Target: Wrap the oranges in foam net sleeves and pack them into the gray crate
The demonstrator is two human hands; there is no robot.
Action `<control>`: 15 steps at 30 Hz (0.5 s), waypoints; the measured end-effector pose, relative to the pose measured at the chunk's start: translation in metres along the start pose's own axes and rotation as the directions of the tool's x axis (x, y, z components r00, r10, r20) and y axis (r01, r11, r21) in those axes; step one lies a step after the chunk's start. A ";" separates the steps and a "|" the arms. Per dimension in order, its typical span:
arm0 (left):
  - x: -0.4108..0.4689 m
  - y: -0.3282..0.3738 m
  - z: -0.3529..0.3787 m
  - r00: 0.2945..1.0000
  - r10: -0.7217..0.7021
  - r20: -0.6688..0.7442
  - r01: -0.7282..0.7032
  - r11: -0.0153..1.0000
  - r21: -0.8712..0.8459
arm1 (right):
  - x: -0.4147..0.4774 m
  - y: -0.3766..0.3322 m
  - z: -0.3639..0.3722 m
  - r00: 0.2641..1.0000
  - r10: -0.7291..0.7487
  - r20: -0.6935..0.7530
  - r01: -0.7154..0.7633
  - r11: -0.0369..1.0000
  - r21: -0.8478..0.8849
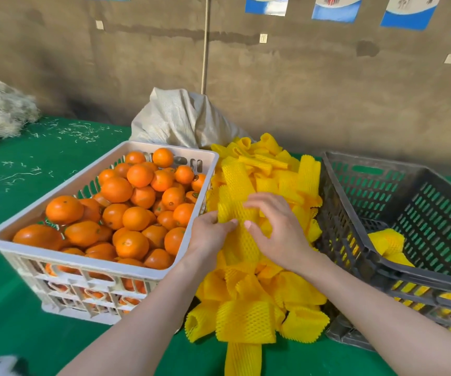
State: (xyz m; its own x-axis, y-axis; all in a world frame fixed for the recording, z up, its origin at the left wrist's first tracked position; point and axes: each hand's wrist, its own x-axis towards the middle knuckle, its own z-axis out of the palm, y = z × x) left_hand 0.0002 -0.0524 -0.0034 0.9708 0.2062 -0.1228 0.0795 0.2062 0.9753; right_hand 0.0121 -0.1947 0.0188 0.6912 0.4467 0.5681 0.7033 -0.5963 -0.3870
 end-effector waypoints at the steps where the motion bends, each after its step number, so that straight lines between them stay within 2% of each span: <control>1: -0.004 0.002 -0.003 0.999 0.035 0.034 -0.034 0.999 -0.001 | 0.008 -0.002 0.000 0.999 0.049 0.002 -0.049 0.999 -0.009; 4: -0.013 0.011 -0.015 0.989 0.135 0.063 -0.132 0.990 -0.048 | 0.029 -0.010 0.004 0.988 0.118 0.101 -0.129 0.985 0.113; 8: -0.011 0.023 -0.040 0.977 0.214 0.016 -0.213 0.975 -0.067 | 0.048 -0.027 0.019 0.998 0.063 0.021 -0.065 0.984 0.167; 10: -0.004 0.030 -0.062 0.979 0.206 -0.005 -0.205 0.974 -0.101 | 0.056 -0.038 0.027 0.999 0.041 -0.006 -0.040 0.981 0.191; 12: 0.009 0.037 -0.088 0.990 0.138 -0.043 -0.141 0.984 -0.107 | 0.064 -0.048 0.033 1.000 0.011 0.006 -0.012 0.975 0.222; 13: 0.017 0.040 -0.101 0.990 0.105 -0.095 -0.109 0.993 -0.039 | 0.067 -0.052 0.036 1.000 -0.008 0.019 0.003 0.972 0.236; 14: 0.025 0.040 -0.116 0.983 0.097 -0.156 -0.079 0.990 0.120 | 0.070 -0.057 0.040 0.999 -0.023 0.031 0.015 0.969 0.248; 15: 0.034 0.038 -0.130 0.975 0.121 -0.188 -0.045 0.931 0.363 | 0.073 -0.061 0.043 0.998 -0.037 0.046 0.024 0.967 0.252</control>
State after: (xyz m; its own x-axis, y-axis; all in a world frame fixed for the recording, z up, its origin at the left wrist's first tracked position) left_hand 0.0068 0.0868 0.0057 0.9132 0.4059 -0.0365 0.1125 -0.1649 0.9799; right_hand 0.0262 -0.0969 0.0526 0.6719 0.4984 0.5478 0.7387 -0.3980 -0.5440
